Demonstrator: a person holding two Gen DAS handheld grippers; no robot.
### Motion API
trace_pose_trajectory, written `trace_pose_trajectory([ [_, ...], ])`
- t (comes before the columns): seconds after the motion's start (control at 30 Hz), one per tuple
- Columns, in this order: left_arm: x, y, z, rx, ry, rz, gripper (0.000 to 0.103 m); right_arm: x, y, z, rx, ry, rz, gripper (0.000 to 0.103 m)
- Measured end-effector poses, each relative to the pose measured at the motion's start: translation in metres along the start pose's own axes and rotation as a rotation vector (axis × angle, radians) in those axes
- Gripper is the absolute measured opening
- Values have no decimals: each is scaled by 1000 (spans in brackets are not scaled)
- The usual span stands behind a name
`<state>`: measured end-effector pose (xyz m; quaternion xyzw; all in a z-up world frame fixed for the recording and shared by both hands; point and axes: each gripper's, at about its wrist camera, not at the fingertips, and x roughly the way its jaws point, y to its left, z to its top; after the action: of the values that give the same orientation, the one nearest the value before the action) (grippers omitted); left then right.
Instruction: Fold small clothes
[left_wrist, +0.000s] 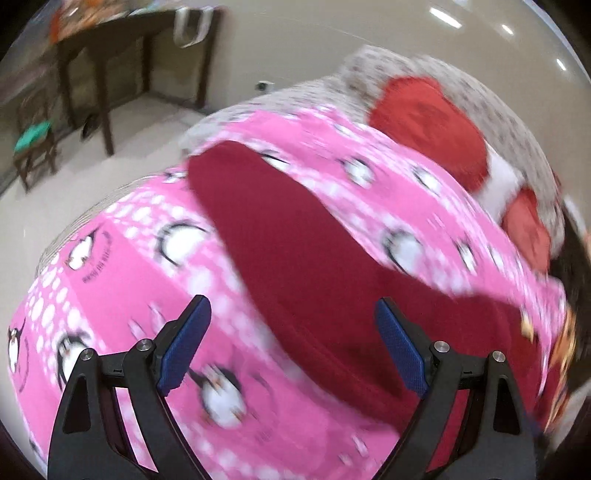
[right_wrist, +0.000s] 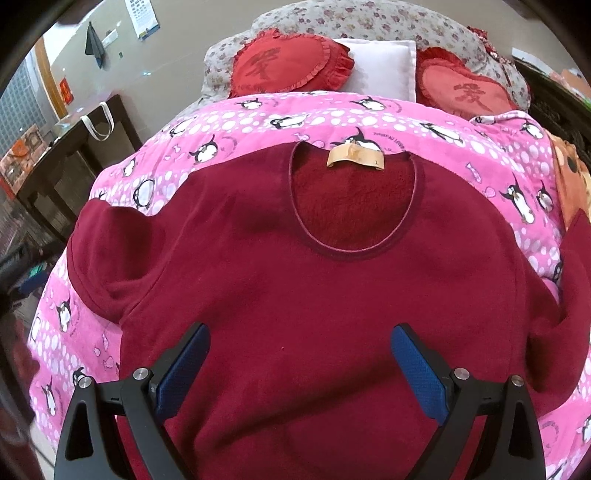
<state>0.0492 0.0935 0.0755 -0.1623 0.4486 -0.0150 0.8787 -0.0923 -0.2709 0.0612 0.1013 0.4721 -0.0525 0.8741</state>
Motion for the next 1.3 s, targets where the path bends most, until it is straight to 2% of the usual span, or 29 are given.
trace_pose_trajectory([
  [0.13,29,36,36,-104,40,22,78,2,8,-2,-32,13,8,97],
  [0.33,74,75,67,-252,85,29,78,4,16,-4,-48,19,19,97],
  [0.47,90,69,77,-206,80,46,78,7,18,-2,-50,27,18,97],
  [0.5,93,67,79,-187,74,48,66,9,19,-1,-52,29,16,97],
  [0.53,96,64,80,-170,70,42,47,10,19,-1,-52,29,15,97],
  [0.57,99,63,81,-160,73,36,40,11,20,0,-52,30,15,97],
  [0.63,105,64,85,-178,77,12,16,12,20,0,-49,30,15,97],
  [0.7,102,66,86,-200,75,-4,9,11,18,-1,-39,28,21,97],
  [0.77,85,58,83,-193,52,-30,7,9,16,-1,-30,23,27,97],
  [0.9,28,13,65,-52,-26,-142,7,2,4,1,5,4,27,97],
  [1.03,-32,-56,25,145,-93,-260,7,-9,-10,0,49,-16,25,97],
  [1.1,-50,-89,1,247,-104,-300,7,-15,-18,-2,69,-25,19,97],
  [1.17,-57,-123,-31,354,-81,-341,7,-21,-26,-4,85,-33,13,97],
  [1.23,-49,-150,-63,411,-22,-385,7,-26,-35,-7,102,-41,0,97],
  [1.3,-31,-167,-90,445,41,-391,7,-31,-43,-10,119,-45,-8,97],
])
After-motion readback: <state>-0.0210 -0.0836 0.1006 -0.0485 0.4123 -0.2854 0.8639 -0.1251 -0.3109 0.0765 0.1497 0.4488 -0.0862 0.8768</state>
